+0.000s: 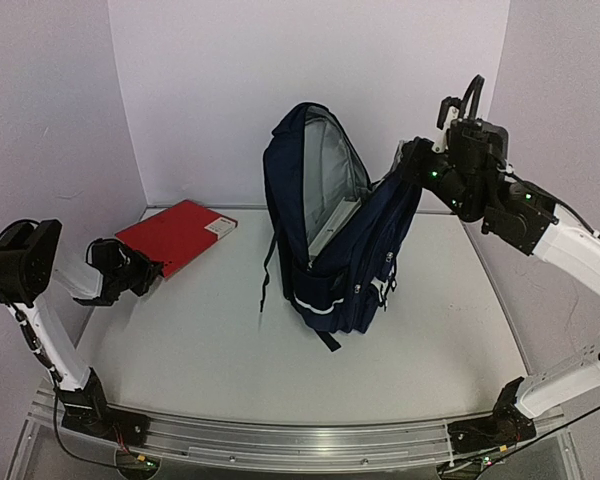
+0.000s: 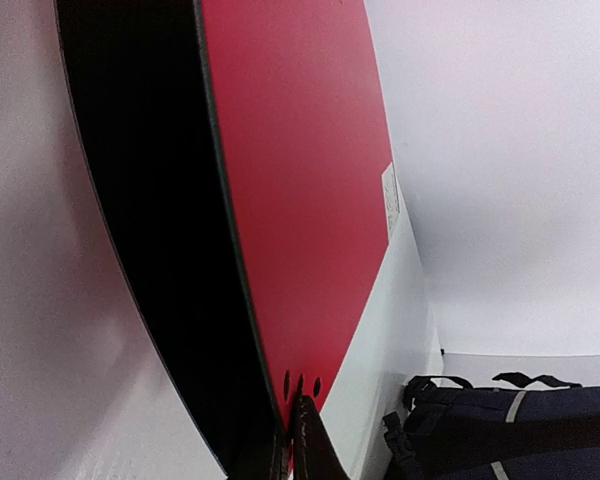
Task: Pack the student bag
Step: Pick up the files at the corner of the board.
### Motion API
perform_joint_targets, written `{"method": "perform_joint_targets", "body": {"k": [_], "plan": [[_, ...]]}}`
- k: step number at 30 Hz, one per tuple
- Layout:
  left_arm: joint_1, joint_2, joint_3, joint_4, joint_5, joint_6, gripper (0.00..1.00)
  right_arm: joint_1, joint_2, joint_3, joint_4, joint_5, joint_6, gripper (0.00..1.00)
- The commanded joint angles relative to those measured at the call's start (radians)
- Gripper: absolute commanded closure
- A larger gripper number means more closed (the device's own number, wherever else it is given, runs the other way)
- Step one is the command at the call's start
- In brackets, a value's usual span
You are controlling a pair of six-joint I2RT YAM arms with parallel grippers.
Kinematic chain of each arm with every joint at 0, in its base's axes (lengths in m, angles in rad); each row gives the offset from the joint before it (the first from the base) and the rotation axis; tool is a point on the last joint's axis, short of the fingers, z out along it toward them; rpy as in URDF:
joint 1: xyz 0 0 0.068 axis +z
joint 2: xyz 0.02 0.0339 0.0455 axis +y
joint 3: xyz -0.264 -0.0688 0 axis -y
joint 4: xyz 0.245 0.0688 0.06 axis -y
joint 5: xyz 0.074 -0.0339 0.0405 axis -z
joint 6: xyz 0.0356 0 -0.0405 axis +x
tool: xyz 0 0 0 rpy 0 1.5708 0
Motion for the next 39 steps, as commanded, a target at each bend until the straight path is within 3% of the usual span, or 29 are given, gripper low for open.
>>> {"method": "perform_joint_targets", "body": {"k": [1, 7, 14, 18, 26, 32, 39], "plan": [[0.002, -0.19, 0.097, -0.259, -0.038, 0.205, 1.0, 0.002, -0.006, 0.065, 0.09, -0.005, -0.02, 1.0], [-0.011, -0.362, 0.345, -0.825, -0.031, 0.404, 1.0, 0.003, 0.006, 0.071, 0.088, 0.015, -0.041, 1.0], [-0.131, -0.354, 0.655, -1.308, -0.059, 0.553, 1.0, 0.001, 0.018, 0.081, 0.077, 0.017, -0.056, 1.0], [-0.225, -0.334, 0.787, -1.474, -0.096, 0.56, 1.0, 0.002, 0.017, 0.08, 0.069, 0.013, -0.055, 1.0], [-0.273, -0.323, 0.996, -1.697, 0.013, 0.597, 1.0, 0.002, 0.015, 0.074, 0.058, 0.006, -0.049, 1.0], [-0.408, -0.231, 1.131, -1.888, 0.052, 0.668, 1.0, 0.002, 0.024, 0.081, 0.053, -0.005, -0.046, 1.0], [-0.579, -0.087, 1.367, -2.077, -0.045, 0.702, 1.0, 0.002, 0.026, 0.079, 0.045, -0.011, -0.039, 1.0]]}}
